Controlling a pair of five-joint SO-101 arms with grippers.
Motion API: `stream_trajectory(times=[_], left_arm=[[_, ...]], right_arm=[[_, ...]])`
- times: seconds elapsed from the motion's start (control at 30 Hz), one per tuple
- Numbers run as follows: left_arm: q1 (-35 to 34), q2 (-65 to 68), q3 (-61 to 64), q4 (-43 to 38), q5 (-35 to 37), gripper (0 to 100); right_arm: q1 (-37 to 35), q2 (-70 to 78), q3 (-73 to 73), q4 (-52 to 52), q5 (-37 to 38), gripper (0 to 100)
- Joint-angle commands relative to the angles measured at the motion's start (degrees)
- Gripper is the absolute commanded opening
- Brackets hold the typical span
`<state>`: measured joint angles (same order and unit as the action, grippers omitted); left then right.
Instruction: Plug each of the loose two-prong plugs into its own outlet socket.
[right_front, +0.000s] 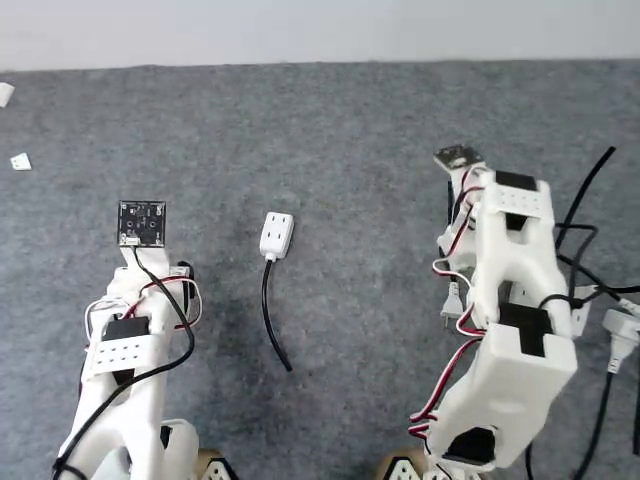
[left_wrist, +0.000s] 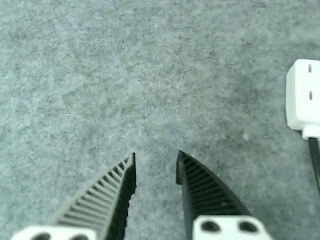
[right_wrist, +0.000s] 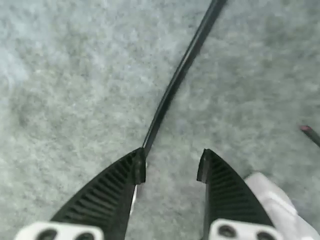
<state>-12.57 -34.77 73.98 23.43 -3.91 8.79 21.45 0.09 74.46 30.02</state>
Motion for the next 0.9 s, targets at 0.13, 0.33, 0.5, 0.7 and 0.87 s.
stream_trajectory(times=[0.13,0.33,0.5,0.7,0.87], left_arm=[[-0.4,-1.5,-0.2,-1.6,0.5,13],[-0.4,-1.5,-0.2,-1.6,0.5,13],[-0.4,-1.5,-0.2,-1.6,0.5,13],[-0.4,-1.5,-0.2,-1.6,0.5,13],[-0.4,-1.5,-0.2,-1.6,0.5,13]], right_arm=[[0.1,-0.3,-9.3,9.0,0.4,18.3],[0.6,-1.2,-7.5,10.3,-5.2,16.1],[-1.0,-12.0,7.6,2.3,-7.4,15.4],[-1.2,-22.1,21.8,-6.5,-12.0,15.4],[-2.2,-19.1,22.9,-8.3,-15.5,15.4]])
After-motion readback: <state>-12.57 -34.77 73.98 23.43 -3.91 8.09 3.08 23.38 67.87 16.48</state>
